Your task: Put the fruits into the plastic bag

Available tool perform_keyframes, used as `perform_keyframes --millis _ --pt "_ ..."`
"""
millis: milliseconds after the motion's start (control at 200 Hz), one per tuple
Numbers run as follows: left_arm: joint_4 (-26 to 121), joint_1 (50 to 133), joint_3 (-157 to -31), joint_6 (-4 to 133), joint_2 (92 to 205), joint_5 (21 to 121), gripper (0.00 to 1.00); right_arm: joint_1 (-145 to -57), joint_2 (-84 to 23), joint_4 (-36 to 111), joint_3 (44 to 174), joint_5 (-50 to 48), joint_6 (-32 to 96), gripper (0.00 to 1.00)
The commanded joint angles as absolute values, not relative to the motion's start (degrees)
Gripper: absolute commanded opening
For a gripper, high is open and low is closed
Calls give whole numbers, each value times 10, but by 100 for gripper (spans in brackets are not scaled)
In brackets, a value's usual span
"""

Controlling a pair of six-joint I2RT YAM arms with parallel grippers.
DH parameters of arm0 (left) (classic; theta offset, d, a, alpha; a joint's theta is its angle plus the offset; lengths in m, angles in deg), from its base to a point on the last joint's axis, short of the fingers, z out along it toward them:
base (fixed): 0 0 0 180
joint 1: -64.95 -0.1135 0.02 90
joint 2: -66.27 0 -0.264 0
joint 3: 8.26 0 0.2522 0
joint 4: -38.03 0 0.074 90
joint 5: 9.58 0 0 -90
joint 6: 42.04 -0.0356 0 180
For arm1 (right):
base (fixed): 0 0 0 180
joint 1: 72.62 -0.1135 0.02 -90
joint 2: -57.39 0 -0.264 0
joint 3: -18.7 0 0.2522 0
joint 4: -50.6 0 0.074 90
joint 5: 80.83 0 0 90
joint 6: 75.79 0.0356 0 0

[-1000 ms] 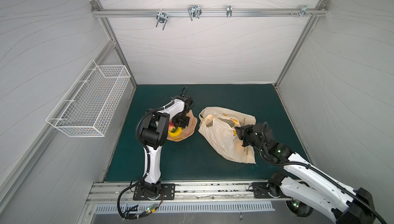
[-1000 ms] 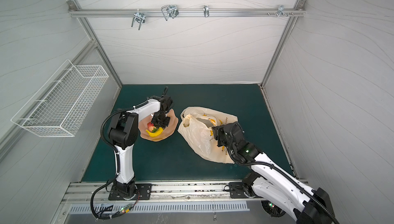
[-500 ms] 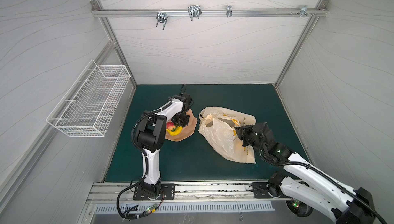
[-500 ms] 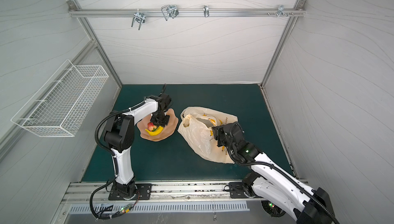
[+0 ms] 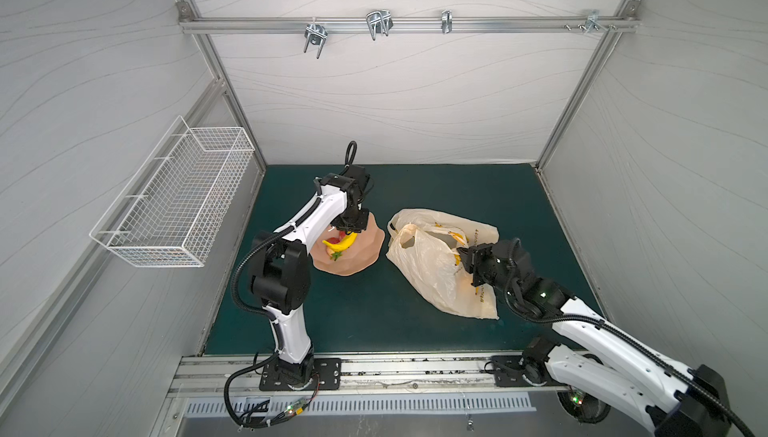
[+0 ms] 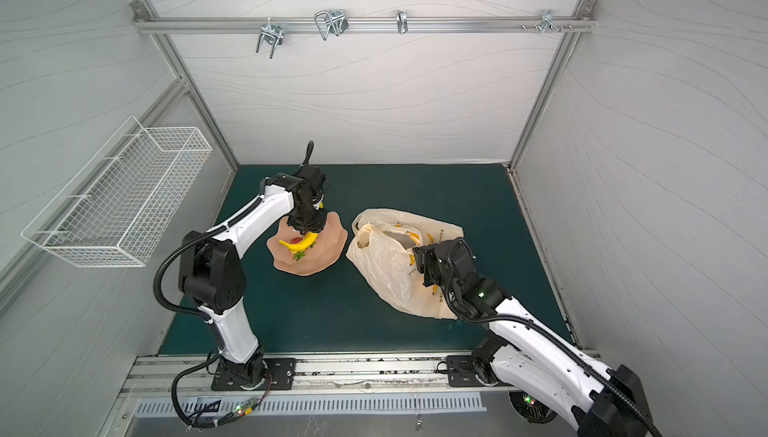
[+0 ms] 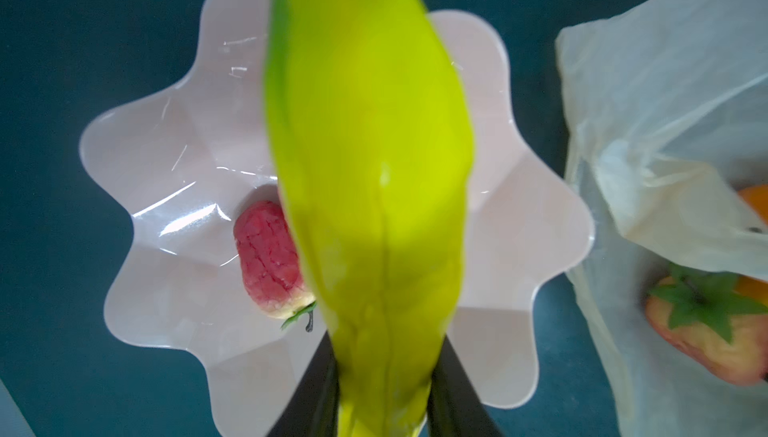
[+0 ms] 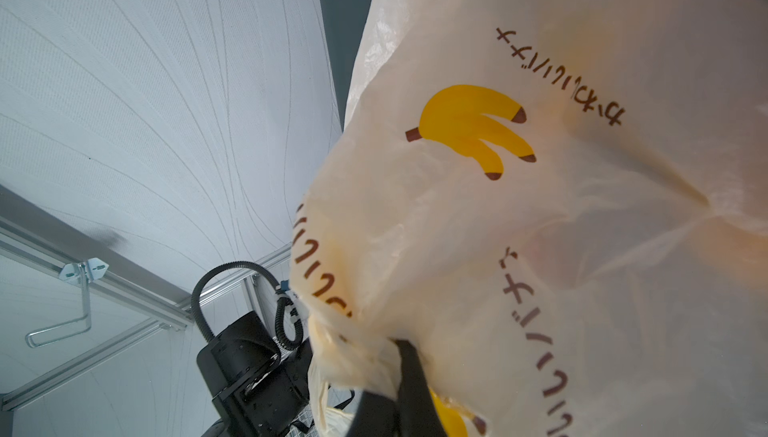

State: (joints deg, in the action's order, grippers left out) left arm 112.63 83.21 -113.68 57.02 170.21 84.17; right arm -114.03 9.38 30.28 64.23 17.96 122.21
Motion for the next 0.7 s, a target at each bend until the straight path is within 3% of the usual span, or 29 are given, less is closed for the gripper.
perform_keyframes --millis 0,470,695 --pt "1145 830 -1175 573 1666 800 0 -1143 90 299 658 178 1260 0" --pt "1106 831 -1232 637 1639 667 0 -1144 91 301 660 172 1256 0" --pt "1068 855 -1231 665 1637 653 0 -1144 93 299 659 171 1255 0"
